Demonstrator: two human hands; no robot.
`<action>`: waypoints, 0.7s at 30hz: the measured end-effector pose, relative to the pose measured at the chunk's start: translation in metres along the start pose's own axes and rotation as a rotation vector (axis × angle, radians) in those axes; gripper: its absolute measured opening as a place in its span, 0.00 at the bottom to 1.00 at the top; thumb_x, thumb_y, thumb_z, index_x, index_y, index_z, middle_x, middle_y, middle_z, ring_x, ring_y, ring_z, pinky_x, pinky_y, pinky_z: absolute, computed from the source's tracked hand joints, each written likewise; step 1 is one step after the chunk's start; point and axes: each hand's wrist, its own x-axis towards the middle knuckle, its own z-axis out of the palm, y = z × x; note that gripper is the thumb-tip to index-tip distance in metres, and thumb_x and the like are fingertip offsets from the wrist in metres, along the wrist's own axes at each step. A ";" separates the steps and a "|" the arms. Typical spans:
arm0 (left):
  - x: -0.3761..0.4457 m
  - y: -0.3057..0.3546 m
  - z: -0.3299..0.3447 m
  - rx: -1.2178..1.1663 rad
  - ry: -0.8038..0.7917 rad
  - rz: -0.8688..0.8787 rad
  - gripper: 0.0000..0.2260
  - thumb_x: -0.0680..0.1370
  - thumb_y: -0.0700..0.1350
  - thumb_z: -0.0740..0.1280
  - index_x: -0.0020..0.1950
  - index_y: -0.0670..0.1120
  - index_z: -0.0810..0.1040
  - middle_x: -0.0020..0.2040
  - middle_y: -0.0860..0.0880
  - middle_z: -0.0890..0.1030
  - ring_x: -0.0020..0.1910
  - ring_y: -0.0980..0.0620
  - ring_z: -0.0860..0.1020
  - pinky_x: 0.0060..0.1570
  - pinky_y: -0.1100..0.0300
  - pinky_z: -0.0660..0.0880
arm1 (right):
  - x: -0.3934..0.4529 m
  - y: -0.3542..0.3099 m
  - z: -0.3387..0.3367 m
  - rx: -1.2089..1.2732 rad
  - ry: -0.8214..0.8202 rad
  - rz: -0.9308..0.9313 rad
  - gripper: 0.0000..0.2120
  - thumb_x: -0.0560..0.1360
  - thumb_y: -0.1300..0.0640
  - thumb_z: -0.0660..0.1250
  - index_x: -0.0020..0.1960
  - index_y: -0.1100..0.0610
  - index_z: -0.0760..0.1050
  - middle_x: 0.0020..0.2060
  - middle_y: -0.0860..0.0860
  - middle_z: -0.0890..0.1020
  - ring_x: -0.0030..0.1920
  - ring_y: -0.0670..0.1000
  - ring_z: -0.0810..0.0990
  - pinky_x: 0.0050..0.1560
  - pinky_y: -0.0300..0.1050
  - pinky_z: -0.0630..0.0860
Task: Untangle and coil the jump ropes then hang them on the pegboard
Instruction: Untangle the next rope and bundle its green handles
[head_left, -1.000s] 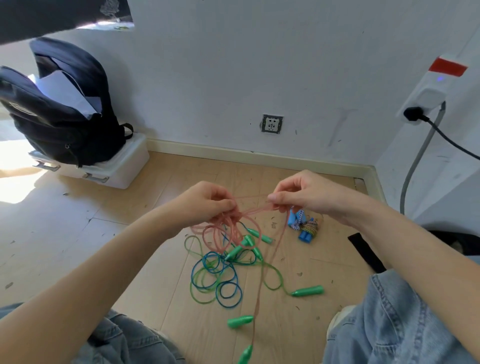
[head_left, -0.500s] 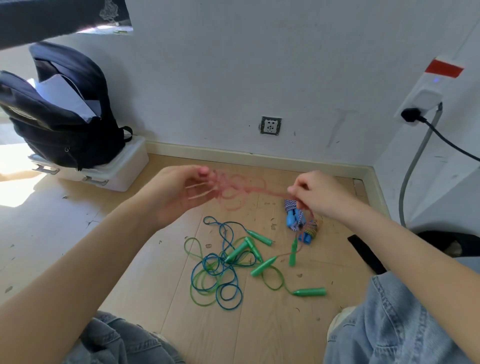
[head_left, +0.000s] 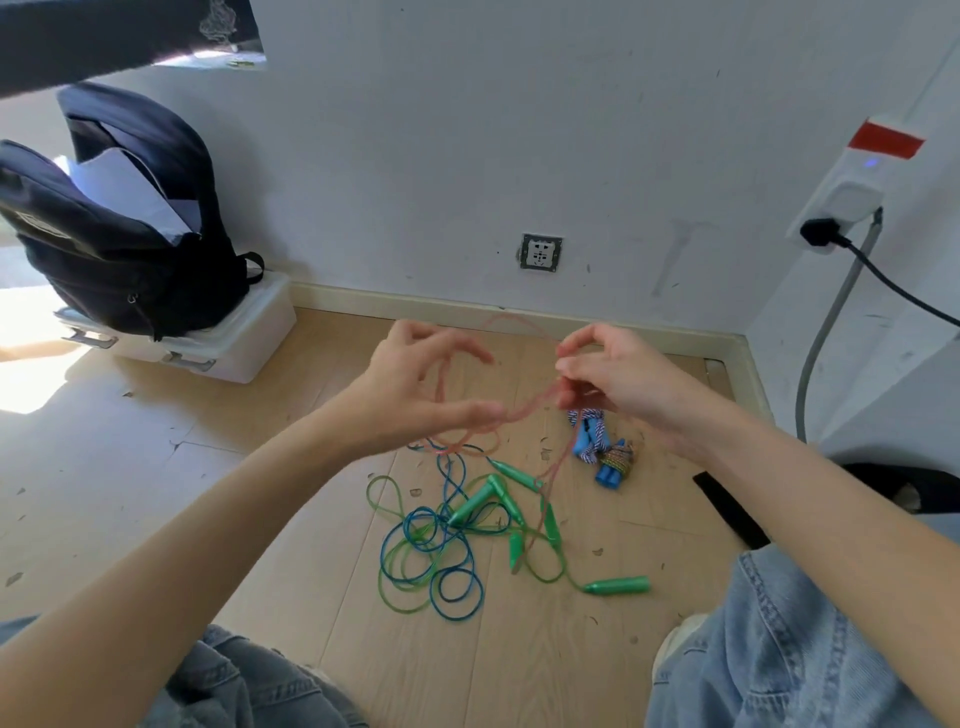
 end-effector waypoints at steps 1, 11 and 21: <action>0.001 0.003 0.006 0.050 0.001 0.022 0.19 0.62 0.64 0.70 0.51 0.65 0.74 0.57 0.55 0.65 0.60 0.55 0.65 0.60 0.59 0.65 | -0.002 -0.001 0.003 -0.001 -0.022 -0.035 0.04 0.77 0.64 0.61 0.51 0.58 0.69 0.33 0.52 0.80 0.30 0.44 0.80 0.32 0.33 0.76; 0.004 0.014 0.028 -0.299 -0.102 -0.110 0.13 0.62 0.57 0.74 0.37 0.49 0.84 0.37 0.50 0.84 0.36 0.60 0.78 0.40 0.67 0.72 | -0.011 -0.007 0.019 -0.086 -0.121 -0.242 0.09 0.77 0.68 0.59 0.53 0.58 0.62 0.28 0.53 0.78 0.29 0.50 0.76 0.36 0.40 0.78; 0.006 0.016 0.032 -0.196 0.065 -0.149 0.04 0.72 0.46 0.71 0.37 0.49 0.84 0.32 0.49 0.82 0.21 0.63 0.68 0.22 0.72 0.65 | -0.003 -0.003 0.018 -0.317 -0.030 -0.184 0.10 0.77 0.68 0.59 0.50 0.60 0.77 0.34 0.56 0.81 0.33 0.48 0.81 0.36 0.40 0.81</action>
